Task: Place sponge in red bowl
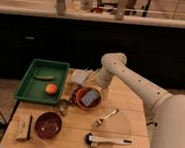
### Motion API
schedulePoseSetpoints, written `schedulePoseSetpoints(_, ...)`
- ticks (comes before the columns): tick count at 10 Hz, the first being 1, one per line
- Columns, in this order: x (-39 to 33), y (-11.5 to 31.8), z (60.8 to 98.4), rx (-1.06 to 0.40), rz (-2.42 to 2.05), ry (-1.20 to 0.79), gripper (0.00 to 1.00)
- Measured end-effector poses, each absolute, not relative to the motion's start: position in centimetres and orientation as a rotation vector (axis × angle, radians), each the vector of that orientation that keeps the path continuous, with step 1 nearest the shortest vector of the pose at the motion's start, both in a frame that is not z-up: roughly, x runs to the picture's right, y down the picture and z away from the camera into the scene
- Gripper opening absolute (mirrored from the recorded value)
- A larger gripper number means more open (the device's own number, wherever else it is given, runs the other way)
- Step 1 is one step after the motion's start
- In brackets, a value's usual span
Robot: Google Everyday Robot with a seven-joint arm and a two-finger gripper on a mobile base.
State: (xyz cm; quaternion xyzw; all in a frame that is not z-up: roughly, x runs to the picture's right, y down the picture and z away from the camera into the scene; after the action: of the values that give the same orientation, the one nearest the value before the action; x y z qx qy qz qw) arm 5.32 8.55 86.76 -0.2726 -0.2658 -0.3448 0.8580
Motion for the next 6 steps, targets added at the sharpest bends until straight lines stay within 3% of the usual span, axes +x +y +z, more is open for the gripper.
schedulePoseSetpoints(6,5.73,8.43,86.93,-0.547,-0.723,-0.587,0.80)
